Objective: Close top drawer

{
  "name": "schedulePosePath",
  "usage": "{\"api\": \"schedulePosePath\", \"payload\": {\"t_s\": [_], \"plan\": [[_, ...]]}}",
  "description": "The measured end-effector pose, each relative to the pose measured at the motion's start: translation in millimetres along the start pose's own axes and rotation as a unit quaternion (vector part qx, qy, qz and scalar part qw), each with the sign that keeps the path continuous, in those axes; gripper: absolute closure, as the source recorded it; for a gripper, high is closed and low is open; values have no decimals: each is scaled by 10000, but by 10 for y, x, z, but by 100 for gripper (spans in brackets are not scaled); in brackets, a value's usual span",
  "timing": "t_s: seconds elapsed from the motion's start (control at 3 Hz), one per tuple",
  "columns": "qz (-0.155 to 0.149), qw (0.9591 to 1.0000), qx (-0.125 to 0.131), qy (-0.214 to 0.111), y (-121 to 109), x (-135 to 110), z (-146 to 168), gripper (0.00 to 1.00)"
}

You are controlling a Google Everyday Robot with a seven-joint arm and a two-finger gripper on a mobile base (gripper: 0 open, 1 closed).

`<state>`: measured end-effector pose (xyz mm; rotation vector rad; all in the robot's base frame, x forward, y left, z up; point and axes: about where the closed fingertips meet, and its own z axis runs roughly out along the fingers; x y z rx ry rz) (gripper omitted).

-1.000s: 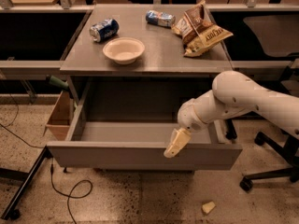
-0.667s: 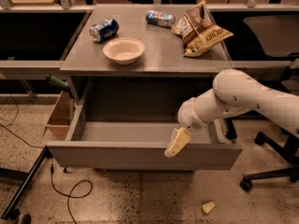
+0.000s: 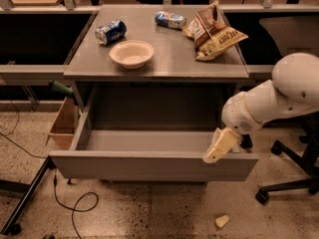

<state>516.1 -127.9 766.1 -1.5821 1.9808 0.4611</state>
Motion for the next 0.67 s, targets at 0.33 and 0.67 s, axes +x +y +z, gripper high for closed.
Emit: {"api": "schedulePosePath", "payload": {"t_s": [0.33,0.67], "plan": [[260,9992,281,117,-82,171,-496,0],[260,9992,281,117,-82,171,-496,0]]}}
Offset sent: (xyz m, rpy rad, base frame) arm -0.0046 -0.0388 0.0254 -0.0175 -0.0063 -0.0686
